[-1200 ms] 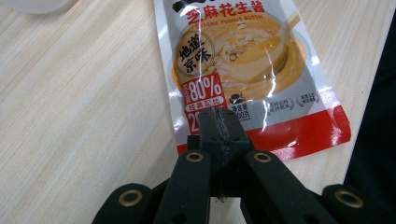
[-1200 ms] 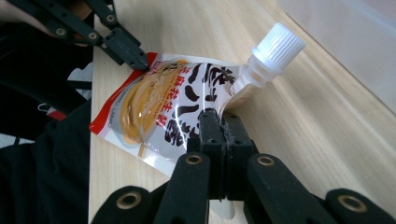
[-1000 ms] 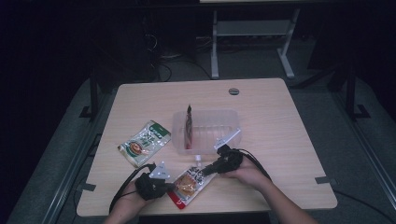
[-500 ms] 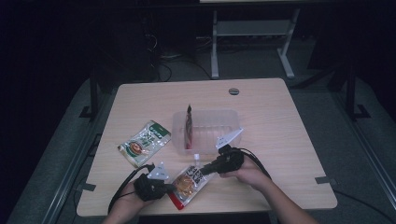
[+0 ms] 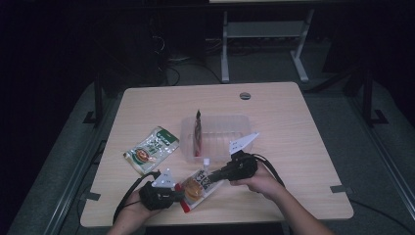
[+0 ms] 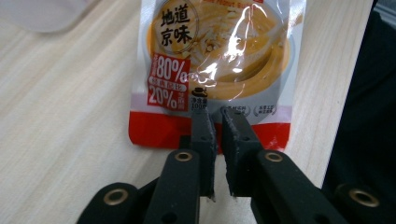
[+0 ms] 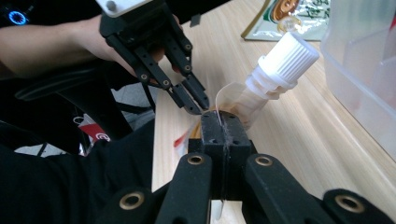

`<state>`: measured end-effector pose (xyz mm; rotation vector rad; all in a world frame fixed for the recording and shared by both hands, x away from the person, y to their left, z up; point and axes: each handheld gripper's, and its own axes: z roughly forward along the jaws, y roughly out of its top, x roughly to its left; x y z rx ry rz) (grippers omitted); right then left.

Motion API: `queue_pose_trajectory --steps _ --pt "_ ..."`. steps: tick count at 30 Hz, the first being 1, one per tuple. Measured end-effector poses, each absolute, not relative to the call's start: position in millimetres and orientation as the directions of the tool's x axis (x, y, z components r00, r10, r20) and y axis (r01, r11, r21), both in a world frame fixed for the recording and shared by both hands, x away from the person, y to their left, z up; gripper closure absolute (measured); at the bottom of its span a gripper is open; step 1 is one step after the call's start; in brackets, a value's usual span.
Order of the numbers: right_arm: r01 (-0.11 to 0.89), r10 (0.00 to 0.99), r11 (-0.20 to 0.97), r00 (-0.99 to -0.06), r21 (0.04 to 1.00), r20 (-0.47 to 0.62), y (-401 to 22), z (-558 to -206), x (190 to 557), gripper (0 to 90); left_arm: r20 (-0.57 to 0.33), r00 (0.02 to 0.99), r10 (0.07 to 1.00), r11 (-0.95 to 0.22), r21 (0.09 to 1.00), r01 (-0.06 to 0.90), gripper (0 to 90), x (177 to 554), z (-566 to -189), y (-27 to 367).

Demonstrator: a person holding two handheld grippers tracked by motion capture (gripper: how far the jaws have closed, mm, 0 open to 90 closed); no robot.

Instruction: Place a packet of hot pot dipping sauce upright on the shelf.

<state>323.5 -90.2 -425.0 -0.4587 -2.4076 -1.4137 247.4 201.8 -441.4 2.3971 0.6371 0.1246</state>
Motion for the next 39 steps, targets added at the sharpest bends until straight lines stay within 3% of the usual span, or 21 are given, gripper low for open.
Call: queue_pose_trajectory --steps 15,39 --pt "0.429 0.086 0.38 -0.899 0.82 0.43 -99 -409 321 90.0 -0.045 0.872 0.487 -0.625 0.679 0.385 63.9 247 -434 210" --pt "0.395 0.147 0.26 -0.918 0.881 0.368 -141 -368 324 90.0 -0.079 0.847 0.526 -0.591 0.682 0.431 52.7 252 -437 232"
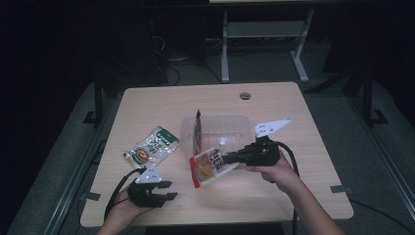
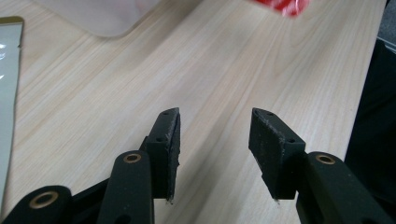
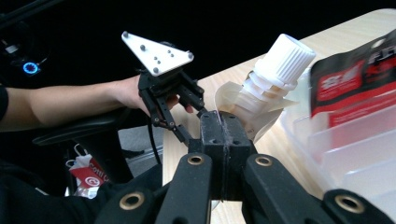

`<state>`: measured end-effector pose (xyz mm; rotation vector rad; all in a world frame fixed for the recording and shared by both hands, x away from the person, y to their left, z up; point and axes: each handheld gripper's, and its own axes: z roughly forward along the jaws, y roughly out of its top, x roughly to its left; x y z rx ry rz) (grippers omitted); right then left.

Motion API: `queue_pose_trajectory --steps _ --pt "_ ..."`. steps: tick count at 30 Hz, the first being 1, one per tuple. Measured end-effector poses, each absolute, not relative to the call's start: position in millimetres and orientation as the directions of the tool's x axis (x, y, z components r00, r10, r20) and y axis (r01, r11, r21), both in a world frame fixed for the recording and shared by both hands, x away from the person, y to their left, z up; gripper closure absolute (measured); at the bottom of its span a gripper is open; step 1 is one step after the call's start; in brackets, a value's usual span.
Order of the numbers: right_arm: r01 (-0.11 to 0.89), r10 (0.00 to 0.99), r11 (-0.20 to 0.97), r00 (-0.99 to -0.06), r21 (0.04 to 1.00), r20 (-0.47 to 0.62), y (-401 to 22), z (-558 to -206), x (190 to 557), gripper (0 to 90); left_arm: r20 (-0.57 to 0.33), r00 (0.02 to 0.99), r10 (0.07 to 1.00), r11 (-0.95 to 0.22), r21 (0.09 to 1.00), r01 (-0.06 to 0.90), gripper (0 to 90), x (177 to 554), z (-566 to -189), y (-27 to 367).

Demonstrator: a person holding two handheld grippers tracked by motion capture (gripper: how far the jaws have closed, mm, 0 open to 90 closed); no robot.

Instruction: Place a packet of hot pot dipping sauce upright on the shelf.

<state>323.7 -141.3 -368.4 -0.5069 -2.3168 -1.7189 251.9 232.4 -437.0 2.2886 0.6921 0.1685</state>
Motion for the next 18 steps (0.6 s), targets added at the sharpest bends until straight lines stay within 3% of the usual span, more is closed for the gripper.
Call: queue_pose_trajectory --steps 18 --pt "0.386 0.258 0.201 -0.908 0.901 0.331 -173 -341 330 90.0 -0.085 0.837 0.54 -0.589 0.672 0.449 46.2 256 -441 243"
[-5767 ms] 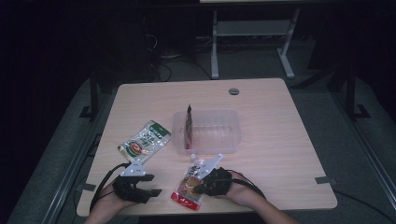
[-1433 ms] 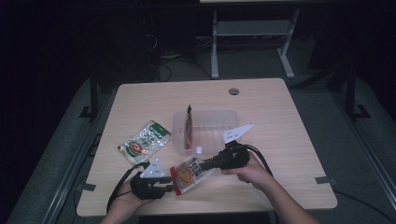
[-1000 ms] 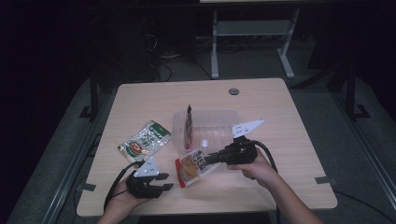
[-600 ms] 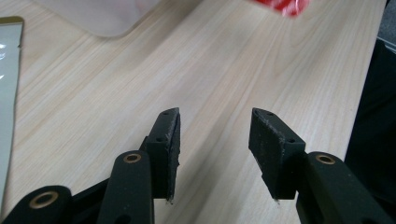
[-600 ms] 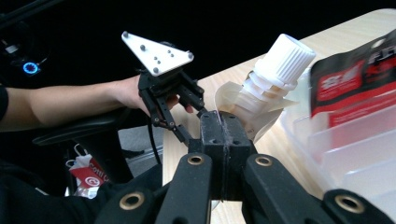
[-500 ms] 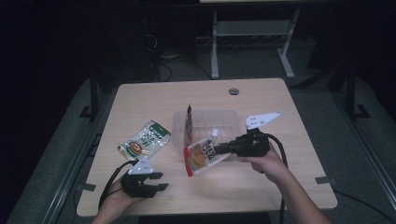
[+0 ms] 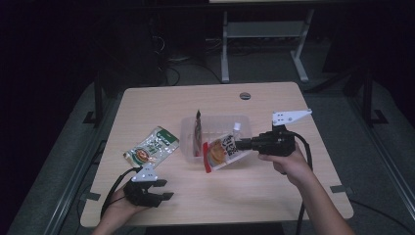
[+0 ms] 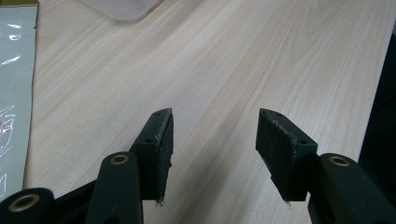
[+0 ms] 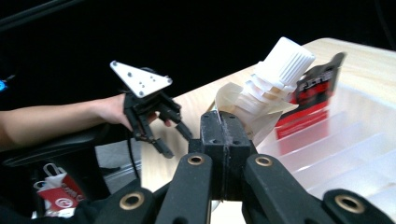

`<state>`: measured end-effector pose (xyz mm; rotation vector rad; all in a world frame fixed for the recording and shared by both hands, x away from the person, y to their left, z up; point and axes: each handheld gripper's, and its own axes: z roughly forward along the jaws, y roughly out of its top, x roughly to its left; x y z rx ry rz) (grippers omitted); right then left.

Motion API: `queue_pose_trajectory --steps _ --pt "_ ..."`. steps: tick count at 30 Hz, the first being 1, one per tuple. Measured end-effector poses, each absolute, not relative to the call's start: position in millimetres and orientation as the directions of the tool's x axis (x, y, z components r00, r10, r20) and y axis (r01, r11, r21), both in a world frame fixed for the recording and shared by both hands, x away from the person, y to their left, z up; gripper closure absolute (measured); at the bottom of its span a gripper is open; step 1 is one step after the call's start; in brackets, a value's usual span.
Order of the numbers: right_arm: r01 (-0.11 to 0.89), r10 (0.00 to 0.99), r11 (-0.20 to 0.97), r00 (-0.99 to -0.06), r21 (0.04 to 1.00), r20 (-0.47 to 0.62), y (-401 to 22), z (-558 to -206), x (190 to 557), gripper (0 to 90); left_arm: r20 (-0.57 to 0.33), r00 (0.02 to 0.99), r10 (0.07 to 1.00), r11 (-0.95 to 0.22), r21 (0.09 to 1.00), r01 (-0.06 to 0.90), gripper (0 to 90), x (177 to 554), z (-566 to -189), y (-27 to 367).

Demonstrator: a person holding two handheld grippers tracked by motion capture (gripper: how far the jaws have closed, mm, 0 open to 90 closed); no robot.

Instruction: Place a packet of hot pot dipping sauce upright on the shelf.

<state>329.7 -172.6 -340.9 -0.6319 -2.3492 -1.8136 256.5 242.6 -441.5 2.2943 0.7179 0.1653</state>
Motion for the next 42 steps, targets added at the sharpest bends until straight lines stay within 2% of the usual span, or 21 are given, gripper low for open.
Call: queue_pose_trajectory --steps 15,26,42 --pt "0.386 0.368 0.197 -0.881 0.901 0.297 -177 -322 357 90.0 -0.084 0.839 0.537 -0.594 0.668 0.448 46.2 256 -441 244" --pt "0.423 0.415 0.22 -0.856 0.879 0.308 -166 -336 383 90.0 -0.095 0.836 0.541 -0.588 0.668 0.456 46.3 256 -442 244" --pt "0.45 0.449 0.225 -0.835 0.864 0.317 -163 -349 398 90.0 -0.102 0.835 0.541 -0.588 0.664 0.462 46.3 255 -443 244"
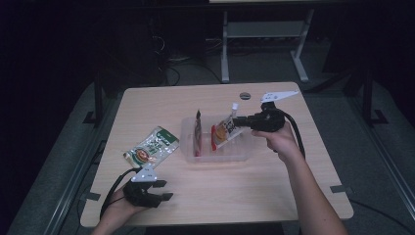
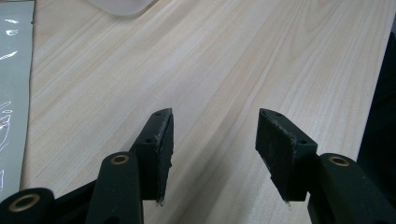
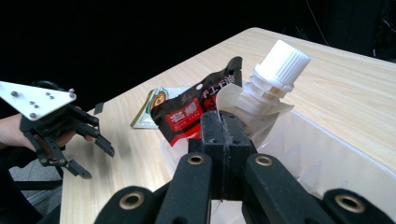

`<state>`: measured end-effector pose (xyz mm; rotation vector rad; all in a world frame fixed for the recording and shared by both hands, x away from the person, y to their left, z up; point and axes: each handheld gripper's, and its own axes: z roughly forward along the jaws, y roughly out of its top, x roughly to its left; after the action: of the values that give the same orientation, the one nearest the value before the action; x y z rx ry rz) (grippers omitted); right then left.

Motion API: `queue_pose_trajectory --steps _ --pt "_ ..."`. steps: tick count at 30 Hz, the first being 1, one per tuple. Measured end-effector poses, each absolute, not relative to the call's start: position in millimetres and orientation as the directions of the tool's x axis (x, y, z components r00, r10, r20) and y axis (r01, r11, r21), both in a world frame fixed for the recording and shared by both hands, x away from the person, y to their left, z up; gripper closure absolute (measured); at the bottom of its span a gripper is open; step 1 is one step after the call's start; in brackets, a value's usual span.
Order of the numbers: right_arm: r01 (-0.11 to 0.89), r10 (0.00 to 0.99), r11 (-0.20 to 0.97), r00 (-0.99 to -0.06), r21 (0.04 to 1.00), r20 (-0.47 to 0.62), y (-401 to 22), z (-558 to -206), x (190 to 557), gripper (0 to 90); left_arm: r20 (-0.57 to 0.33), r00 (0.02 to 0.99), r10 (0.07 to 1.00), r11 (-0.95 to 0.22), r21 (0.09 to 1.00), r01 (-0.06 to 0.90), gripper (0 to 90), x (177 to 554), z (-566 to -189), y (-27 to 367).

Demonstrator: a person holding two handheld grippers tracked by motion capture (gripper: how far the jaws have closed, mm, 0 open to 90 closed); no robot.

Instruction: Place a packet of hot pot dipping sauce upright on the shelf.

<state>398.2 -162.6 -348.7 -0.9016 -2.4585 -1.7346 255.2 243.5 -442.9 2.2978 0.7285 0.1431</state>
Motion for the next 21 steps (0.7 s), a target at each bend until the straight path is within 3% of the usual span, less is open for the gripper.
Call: queue_pose_trajectory --steps 21 --pt "0.459 0.447 0.213 -0.831 0.863 0.332 -147 -359 403 89.8 -0.104 0.839 0.533 -0.594 0.661 0.459 46.3 256 -444 242"
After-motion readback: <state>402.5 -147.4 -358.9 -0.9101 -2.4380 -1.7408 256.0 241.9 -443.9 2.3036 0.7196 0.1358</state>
